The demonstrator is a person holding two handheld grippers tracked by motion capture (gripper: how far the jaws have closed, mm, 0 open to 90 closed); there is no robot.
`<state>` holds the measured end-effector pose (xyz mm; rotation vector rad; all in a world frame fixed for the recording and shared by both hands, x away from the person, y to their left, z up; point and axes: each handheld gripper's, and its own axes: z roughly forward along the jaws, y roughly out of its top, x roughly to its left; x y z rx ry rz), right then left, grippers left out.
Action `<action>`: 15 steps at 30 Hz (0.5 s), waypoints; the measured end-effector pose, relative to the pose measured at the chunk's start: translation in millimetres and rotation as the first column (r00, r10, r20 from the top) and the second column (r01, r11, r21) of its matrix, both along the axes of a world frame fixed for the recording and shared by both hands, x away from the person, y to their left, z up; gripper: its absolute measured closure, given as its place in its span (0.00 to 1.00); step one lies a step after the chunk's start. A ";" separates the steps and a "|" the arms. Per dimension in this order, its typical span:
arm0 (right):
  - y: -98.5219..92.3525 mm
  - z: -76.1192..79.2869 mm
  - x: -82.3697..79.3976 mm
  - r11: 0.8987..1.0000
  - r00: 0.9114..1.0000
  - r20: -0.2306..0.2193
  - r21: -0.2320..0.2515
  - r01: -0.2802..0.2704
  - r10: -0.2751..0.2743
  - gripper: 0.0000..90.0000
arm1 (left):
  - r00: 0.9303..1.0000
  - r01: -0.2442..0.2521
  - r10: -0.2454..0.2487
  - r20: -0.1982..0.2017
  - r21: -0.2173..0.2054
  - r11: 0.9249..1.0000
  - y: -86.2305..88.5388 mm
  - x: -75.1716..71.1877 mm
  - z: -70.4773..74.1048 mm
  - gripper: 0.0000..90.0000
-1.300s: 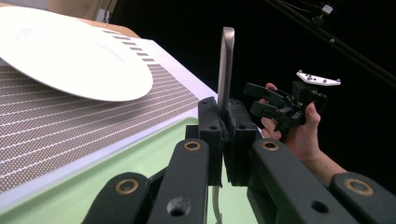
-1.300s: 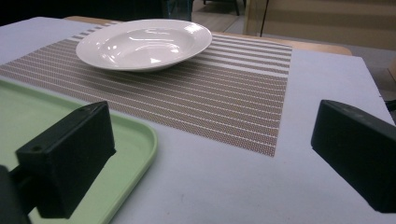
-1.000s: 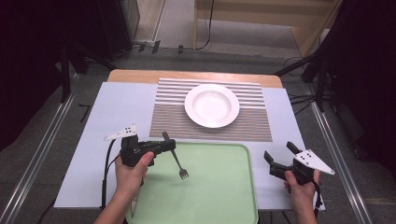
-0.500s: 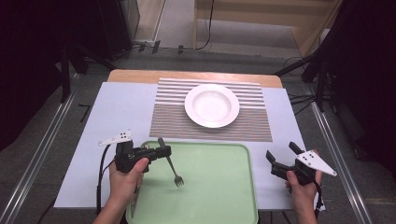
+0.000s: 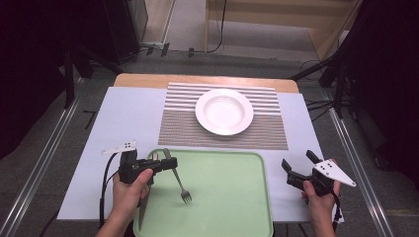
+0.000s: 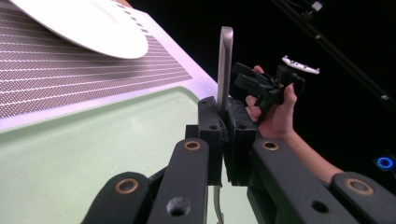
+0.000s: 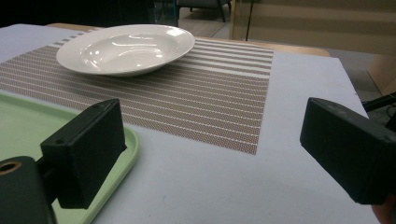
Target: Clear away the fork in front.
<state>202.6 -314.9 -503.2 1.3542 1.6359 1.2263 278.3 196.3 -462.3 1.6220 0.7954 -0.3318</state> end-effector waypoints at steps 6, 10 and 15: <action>-2.3 -0.6 0.6 1.000 1.000 0.009 0.013 -0.004 0.004 0.06 | 0.999 -0.042 0.041 0.022 0.064 0.997 -0.3 7.1 -2.3 0.93; -1.7 -1.6 1.4 1.000 1.000 0.002 0.008 -0.002 0.002 0.06 | 0.997 -0.069 0.065 0.045 0.095 0.993 -1.5 11.4 -6.0 0.90; -2.1 -2.0 1.7 1.000 1.000 0.005 -0.010 -0.008 0.008 0.06 | 0.991 -0.117 0.102 0.089 0.183 0.976 -4.1 13.8 -11.9 0.83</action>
